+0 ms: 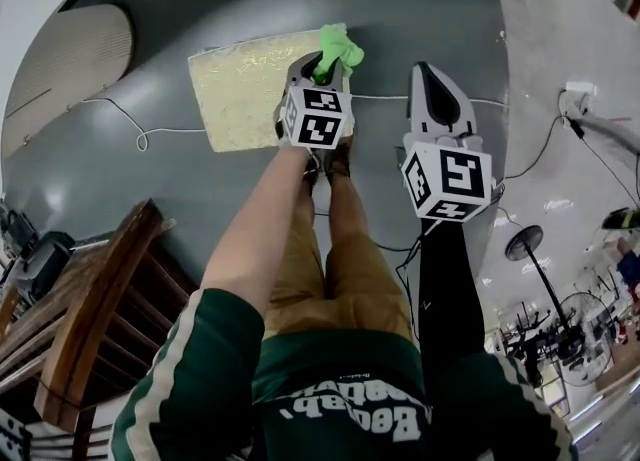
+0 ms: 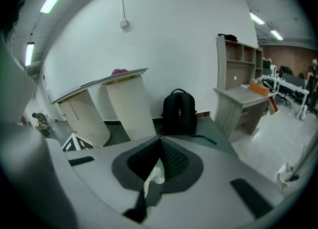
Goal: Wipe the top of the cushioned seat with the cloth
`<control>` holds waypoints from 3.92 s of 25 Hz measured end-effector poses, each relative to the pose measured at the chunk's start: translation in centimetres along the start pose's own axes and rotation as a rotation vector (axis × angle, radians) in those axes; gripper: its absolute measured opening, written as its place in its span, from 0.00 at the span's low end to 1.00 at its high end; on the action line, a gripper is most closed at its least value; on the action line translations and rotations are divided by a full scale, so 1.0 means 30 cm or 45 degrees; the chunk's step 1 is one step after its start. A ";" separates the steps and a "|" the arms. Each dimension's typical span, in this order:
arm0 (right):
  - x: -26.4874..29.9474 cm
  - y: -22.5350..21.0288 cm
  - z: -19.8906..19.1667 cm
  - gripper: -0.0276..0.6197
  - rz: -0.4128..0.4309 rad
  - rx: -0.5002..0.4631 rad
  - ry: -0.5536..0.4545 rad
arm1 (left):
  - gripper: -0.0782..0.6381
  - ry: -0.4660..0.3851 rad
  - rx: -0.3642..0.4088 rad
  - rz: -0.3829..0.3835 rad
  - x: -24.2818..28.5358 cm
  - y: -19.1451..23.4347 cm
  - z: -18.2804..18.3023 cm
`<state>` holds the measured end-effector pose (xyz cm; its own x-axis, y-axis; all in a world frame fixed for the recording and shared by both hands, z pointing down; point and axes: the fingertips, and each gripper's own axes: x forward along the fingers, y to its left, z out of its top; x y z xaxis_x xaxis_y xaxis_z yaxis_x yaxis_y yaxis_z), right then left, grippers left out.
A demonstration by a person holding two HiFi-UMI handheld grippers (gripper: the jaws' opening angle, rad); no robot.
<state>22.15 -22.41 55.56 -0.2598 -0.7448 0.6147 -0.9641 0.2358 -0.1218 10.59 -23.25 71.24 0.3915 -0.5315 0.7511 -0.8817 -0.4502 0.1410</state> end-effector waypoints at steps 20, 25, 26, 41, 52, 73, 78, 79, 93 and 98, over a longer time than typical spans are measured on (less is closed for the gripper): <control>0.096 0.280 -0.027 0.05 0.113 -0.061 0.042 | 0.25 0.136 -0.035 0.210 -0.220 0.544 -0.240; 0.120 0.433 -0.001 0.05 0.150 -0.094 0.045 | 0.25 0.170 -0.049 0.321 -0.356 0.798 -0.322; 0.125 0.458 0.004 0.05 0.152 -0.100 0.045 | 0.25 0.178 -0.051 0.337 -0.375 0.841 -0.339; 0.097 0.528 0.052 0.05 0.092 -0.134 -0.005 | 0.25 0.143 -0.060 0.406 -0.565 0.961 -0.385; -0.026 0.355 0.011 0.05 0.037 -0.088 -0.027 | 0.25 -0.158 0.001 0.107 -0.519 0.390 -0.056; -0.194 0.089 -0.124 0.05 0.038 0.048 -0.030 | 0.25 0.244 0.215 -0.058 -0.077 -0.145 -0.264; -0.190 0.093 -0.142 0.05 0.046 0.054 -0.023 | 0.25 0.229 0.198 -0.043 -0.095 -0.108 -0.263; -0.189 0.104 -0.139 0.05 0.054 0.050 -0.025 | 0.25 0.229 0.193 -0.037 -0.103 -0.091 -0.268; -0.104 0.435 -0.080 0.05 0.190 -0.061 -0.023 | 0.25 0.297 0.086 0.200 -0.356 0.452 -0.486; -0.069 0.563 -0.083 0.05 0.215 -0.091 -0.009 | 0.25 0.322 0.051 0.271 -0.462 0.644 -0.583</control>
<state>6.55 -15.33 54.17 -0.4181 -0.6950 0.5849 -0.9007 0.4011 -0.1671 -16.49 -12.04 74.83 0.1171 -0.4240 0.8980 -0.9236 -0.3788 -0.0584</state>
